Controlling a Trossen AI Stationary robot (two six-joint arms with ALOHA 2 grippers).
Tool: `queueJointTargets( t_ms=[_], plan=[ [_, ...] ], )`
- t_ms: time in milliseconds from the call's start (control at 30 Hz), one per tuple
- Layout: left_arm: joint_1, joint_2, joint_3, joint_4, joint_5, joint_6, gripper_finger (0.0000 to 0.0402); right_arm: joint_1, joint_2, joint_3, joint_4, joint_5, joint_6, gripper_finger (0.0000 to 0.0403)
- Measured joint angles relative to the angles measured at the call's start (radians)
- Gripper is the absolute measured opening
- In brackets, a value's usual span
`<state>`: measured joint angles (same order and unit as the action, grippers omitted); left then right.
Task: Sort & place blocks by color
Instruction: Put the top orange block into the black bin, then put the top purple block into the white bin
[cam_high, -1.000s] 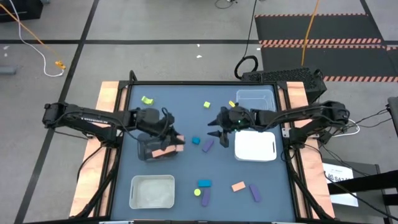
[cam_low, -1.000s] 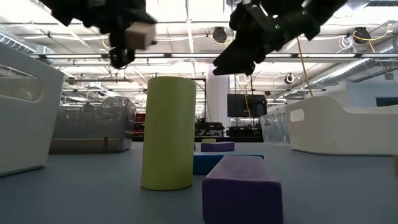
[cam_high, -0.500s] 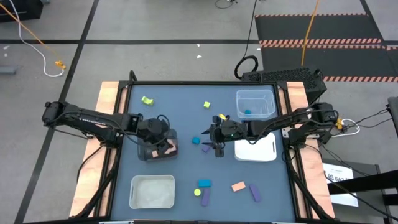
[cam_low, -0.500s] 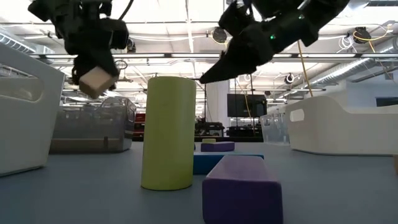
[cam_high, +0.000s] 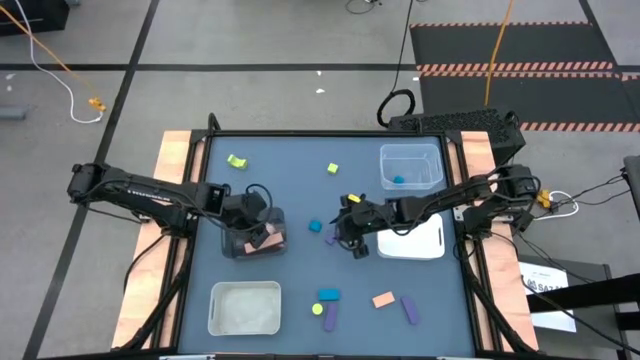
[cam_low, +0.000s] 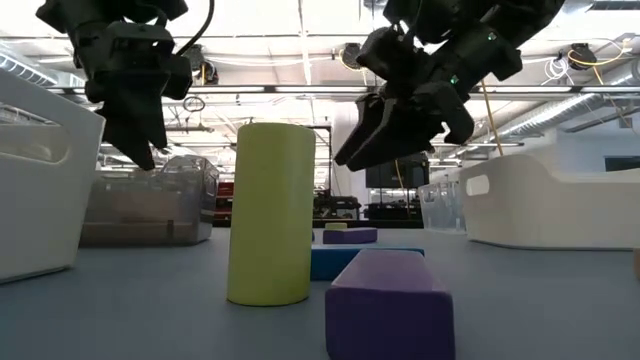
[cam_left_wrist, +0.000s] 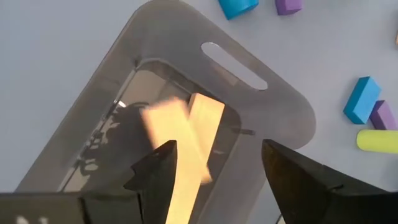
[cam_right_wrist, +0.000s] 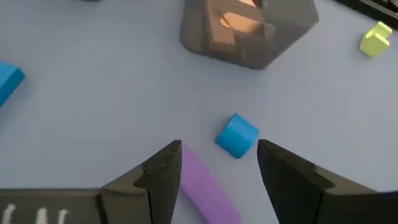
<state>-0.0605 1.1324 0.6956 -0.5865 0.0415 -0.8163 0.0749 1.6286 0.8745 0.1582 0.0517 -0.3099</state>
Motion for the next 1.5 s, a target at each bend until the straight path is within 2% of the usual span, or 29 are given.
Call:
queueJointTargets(
  t_ms=[300, 500, 767, 833, 1133, 1367, 1500],
  plan=[
    [0.0, -0.002, 0.0, 0.015, 0.002, -0.023, 0.024, -0.001, 0.137, 0.059, -0.016, -0.003, 0.01, 0.0203],
    [-0.001, -0.002, 0.0, 0.015, 0.022, -0.032, 0.0241, -0.008, 0.213, 0.167, -0.179, -0.014, 0.062, 0.0203],
    [-0.001, -0.002, 0.0, 0.014, 0.028, -0.023, 0.0241, -0.062, 0.239, 0.214, -0.318, -0.241, 0.228, 0.0197],
    [-0.001, -0.002, 0.0, 0.014, 0.028, -0.013, 0.0241, -0.076, 0.238, 0.213, -0.341, -0.263, 0.261, 0.0191],
    [-0.001, -0.002, 0.0, 0.015, 0.028, 0.01, 0.0241, -0.088, 0.237, 0.213, -0.365, -0.259, 0.144, 0.0172],
    [-0.001, -0.002, 0.0, 0.015, 0.028, -0.005, 0.0241, -0.088, 0.234, 0.216, -0.44, -0.255, 0.209, 0.0171],
    [-0.001, -0.002, 0.0, 0.015, 0.028, -0.016, 0.0241, -0.076, 0.234, 0.216, -0.442, -0.181, 0.264, 0.0171]
  ],
)
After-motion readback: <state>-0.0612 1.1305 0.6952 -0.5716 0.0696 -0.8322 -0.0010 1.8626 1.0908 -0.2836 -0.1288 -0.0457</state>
